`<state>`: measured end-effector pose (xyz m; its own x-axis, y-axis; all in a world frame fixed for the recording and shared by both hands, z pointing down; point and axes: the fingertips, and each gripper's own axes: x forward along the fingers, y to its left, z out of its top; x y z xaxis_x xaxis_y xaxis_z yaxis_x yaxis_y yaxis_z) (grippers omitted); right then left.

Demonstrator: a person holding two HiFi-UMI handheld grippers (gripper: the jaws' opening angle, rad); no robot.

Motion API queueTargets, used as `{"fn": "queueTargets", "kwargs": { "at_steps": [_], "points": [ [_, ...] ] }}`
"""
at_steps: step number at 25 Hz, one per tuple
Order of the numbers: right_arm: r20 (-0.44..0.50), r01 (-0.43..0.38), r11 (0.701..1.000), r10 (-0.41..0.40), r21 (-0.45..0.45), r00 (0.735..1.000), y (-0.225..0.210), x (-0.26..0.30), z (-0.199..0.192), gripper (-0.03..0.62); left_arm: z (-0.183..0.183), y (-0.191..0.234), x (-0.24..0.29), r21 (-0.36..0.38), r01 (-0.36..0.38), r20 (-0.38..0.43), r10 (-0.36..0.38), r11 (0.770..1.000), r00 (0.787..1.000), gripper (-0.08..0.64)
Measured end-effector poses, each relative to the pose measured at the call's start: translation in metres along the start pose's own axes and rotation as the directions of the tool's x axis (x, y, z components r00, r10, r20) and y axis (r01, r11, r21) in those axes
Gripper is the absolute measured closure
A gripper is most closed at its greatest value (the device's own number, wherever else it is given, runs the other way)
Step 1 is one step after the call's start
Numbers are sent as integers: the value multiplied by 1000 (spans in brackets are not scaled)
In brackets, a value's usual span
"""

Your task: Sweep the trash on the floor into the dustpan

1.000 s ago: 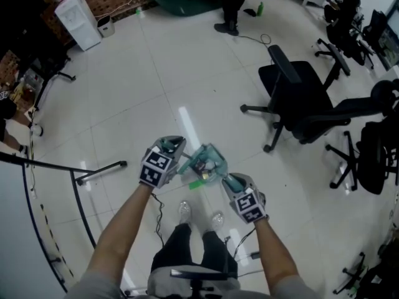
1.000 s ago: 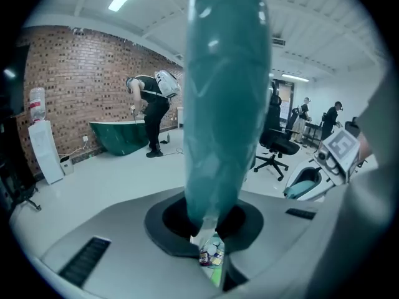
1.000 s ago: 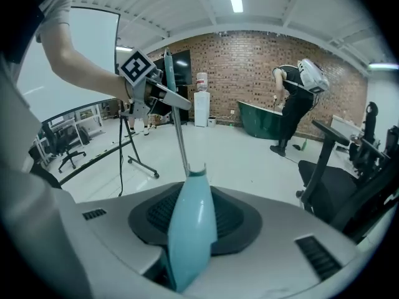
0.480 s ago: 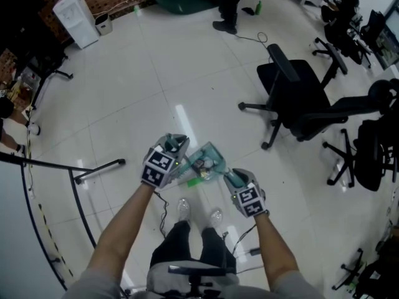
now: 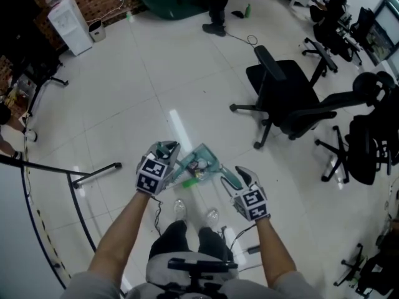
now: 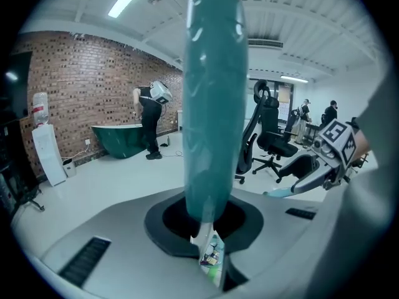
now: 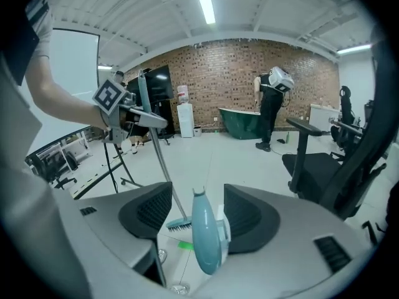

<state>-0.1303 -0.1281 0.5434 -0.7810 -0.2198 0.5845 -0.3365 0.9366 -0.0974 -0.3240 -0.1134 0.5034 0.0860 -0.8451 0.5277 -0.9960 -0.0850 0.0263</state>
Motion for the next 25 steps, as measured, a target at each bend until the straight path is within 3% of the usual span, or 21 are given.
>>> {"fn": "queueTargets", "kwargs": {
  "at_steps": [13,25],
  "points": [
    [86,59,998,-62,29,994,10,-42,45,343,19,-17,-38,-38,-38,43,40,999,998,540],
    [106,62,998,-64,20,992,17,-45,56,342,16,-28,-50,-63,-35,58,39,997,998,540]
  ]
}}
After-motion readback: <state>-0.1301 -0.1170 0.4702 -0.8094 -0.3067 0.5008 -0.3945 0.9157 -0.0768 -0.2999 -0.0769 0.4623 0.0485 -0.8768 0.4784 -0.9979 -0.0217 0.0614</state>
